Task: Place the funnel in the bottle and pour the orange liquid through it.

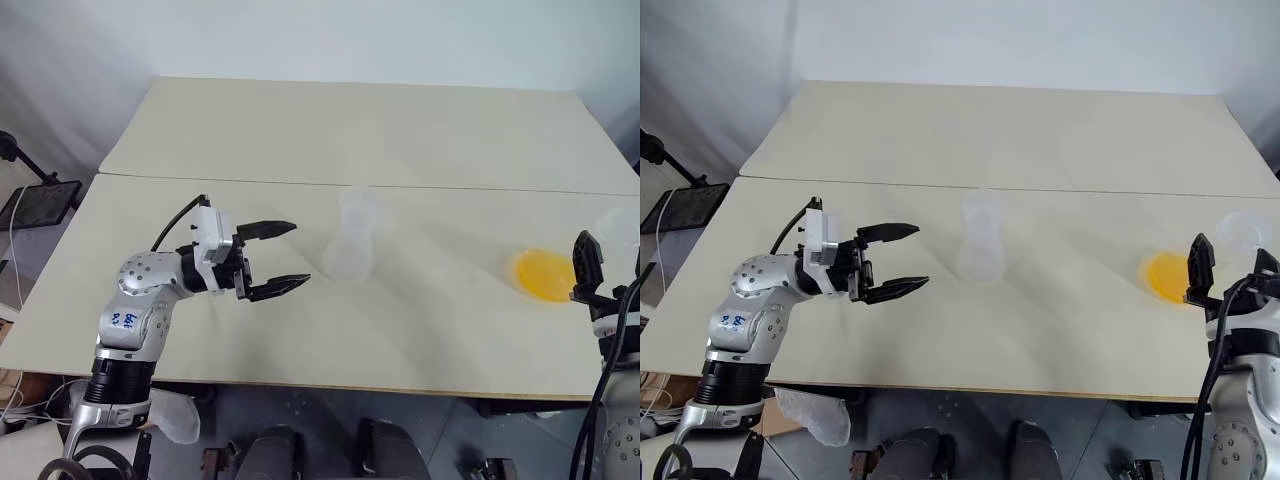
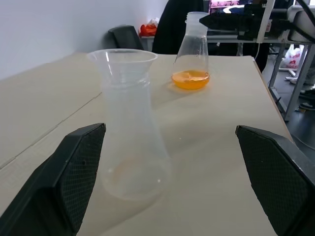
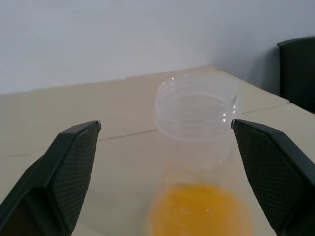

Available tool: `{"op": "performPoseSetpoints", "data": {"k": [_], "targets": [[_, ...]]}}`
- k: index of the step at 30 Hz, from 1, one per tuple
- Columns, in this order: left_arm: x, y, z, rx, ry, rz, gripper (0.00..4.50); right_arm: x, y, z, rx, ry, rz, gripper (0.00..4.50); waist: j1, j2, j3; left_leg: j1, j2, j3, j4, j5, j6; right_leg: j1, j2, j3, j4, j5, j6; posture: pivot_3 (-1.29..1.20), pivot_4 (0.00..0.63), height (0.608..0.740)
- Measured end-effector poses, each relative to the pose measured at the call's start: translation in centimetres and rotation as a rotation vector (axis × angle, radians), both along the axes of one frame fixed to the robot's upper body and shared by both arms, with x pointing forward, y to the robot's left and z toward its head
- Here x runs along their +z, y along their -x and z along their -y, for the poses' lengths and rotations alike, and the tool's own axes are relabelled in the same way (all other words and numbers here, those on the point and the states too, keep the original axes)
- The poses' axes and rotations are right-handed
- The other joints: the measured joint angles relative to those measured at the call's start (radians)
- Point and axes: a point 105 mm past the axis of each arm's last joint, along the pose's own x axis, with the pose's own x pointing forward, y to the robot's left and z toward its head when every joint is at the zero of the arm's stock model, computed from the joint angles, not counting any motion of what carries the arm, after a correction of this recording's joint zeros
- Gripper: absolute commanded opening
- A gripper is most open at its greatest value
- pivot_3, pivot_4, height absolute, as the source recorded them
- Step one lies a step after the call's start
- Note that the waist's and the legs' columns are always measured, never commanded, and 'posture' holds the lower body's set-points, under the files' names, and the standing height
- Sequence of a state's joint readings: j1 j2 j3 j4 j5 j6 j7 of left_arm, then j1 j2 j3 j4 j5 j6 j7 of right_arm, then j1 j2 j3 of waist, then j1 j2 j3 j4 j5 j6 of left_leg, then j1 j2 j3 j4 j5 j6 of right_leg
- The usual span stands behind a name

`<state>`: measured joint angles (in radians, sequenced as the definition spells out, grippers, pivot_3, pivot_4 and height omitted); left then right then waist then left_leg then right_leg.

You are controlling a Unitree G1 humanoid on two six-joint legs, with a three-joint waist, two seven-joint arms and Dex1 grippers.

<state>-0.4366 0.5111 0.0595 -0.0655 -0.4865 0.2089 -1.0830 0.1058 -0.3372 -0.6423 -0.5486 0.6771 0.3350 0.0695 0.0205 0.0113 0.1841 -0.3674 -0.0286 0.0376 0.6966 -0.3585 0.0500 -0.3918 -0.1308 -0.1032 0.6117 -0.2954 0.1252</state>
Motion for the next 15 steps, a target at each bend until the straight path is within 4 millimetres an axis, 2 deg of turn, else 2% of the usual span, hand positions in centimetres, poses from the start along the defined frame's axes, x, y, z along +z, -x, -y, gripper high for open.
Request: {"op": "performPoseSetpoints", "data": {"k": [15], "targets": [[0.0,0.0,0.0,-0.002,0.001,-0.01,4.5,-0.9,0.8,1.1,-0.087,0.014,-0.031,4.47,0.001,0.002,0.001,-0.001,-0.001,0.0,0.0,0.0,0.0,-0.001,0.0,0.0,0.0,0.0,0.0,0.0,0.15,0.74]]}}
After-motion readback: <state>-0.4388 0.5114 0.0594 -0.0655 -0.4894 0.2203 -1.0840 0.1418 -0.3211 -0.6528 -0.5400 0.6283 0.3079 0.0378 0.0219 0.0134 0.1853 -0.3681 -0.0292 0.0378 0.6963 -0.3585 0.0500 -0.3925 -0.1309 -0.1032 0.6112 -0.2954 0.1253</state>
